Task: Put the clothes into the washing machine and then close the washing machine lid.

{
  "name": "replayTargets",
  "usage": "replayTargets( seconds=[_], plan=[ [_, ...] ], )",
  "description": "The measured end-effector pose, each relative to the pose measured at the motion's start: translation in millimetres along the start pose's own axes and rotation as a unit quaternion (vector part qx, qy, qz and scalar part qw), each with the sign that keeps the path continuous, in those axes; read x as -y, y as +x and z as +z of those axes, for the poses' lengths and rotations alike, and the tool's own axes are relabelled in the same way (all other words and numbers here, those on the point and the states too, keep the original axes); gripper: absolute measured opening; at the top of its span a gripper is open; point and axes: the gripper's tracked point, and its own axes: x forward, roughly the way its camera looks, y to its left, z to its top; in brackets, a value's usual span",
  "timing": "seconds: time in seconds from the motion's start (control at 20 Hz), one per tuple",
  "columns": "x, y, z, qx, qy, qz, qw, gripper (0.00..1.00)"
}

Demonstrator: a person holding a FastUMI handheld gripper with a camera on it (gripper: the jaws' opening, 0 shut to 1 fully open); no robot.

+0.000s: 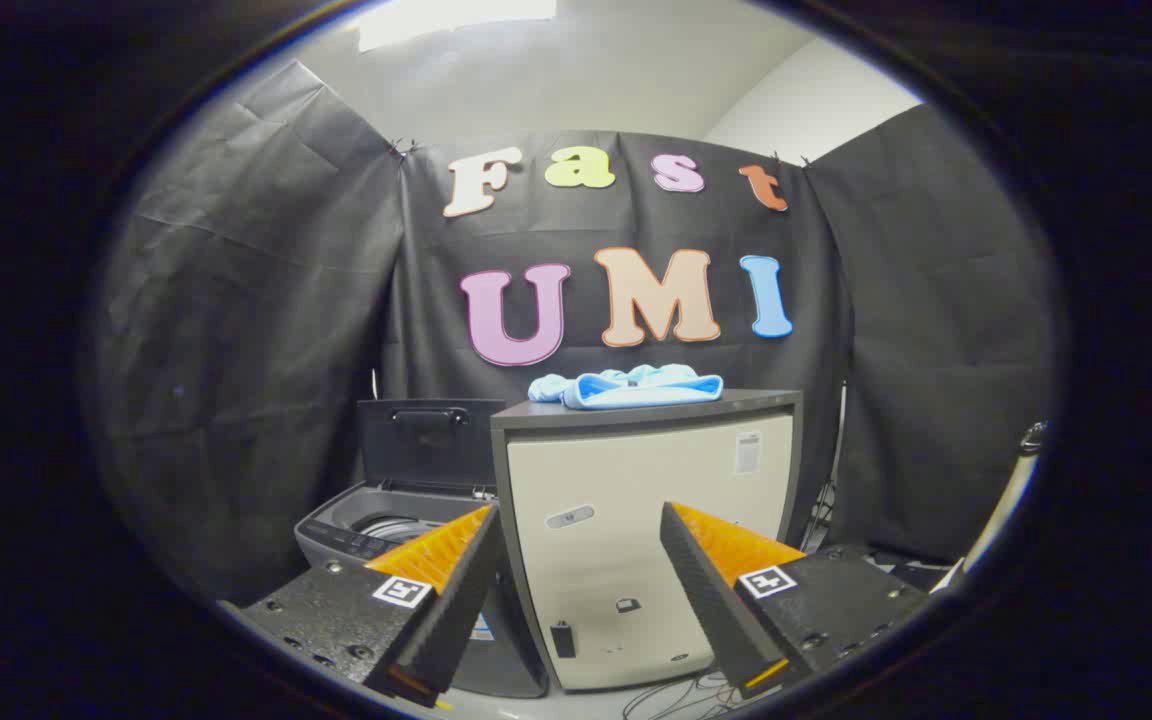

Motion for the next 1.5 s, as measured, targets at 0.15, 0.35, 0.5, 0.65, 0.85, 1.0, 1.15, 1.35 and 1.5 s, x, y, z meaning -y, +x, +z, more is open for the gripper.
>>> replayTargets(
  seconds=[0.15, 0.35, 0.5, 0.65, 0.85, 1.0, 1.15, 1.35, 1.5],
  plan=[
    [-3, -9, 2, 0.006, -0.001, -0.001, 1.000, 0.96],
    [-4, -10, -2, 0.003, -0.007, -0.001, 1.000, 0.96],
    [3, -6, 1, 0.009, -0.005, -0.019, 1.000, 0.96],
    [7, -3, 0, 0.011, 0.005, -0.028, 1.000, 0.96],
    [13, 1, -6, 0.003, 0.007, -0.039, 0.999, 0.96],
    [24, 9, -6, -0.003, 0.008, -0.058, 0.998, 0.96],
    [31, 20, -1, -0.012, 0.018, -0.066, 0.998, 0.96],
    [36, 38, 11, -0.035, 0.047, -0.065, 0.996, 0.96],
    [45, 59, 40, -0.038, 0.056, -0.072, 0.995, 0.96]
  ],
)
